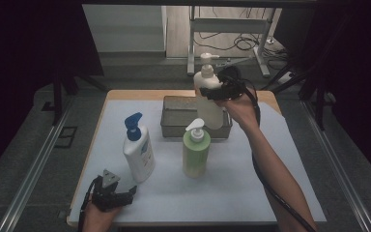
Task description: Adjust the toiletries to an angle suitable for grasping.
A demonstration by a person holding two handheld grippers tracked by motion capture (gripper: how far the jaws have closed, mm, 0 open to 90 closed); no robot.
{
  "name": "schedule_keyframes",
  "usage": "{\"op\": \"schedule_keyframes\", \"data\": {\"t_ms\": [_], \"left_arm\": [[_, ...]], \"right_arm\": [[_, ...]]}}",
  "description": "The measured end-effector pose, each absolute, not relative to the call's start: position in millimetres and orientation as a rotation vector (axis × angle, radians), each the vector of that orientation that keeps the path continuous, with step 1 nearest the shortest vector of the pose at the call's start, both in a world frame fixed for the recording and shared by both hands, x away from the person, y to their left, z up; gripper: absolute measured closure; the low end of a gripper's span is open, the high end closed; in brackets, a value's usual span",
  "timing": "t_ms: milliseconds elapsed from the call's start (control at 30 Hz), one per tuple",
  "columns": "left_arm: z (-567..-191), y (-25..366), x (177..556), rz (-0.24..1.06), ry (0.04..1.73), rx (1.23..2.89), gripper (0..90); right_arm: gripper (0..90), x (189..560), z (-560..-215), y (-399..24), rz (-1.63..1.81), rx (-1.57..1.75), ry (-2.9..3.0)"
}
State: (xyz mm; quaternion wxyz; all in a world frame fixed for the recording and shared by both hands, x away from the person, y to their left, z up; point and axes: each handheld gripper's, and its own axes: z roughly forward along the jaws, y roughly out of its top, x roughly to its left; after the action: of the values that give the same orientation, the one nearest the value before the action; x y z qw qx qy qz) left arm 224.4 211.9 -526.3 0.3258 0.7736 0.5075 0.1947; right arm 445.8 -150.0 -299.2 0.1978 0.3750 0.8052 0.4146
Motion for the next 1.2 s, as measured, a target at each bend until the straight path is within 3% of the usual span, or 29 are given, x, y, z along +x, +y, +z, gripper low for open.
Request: {"op": "schedule_keyframes", "data": {"t_ms": [633, 1200], "left_arm": [[-526, 212, 224, 0.510, 1.330, 2.027, 13.0], [-526, 212, 224, 0.508, 1.332, 2.029, 13.0]], "right_arm": [[36.5, 471, -309, -115, 1.202, 1.002, 2.228], [36.5, 487, -338, -88, 1.221, 0.975, 2.255]]}}
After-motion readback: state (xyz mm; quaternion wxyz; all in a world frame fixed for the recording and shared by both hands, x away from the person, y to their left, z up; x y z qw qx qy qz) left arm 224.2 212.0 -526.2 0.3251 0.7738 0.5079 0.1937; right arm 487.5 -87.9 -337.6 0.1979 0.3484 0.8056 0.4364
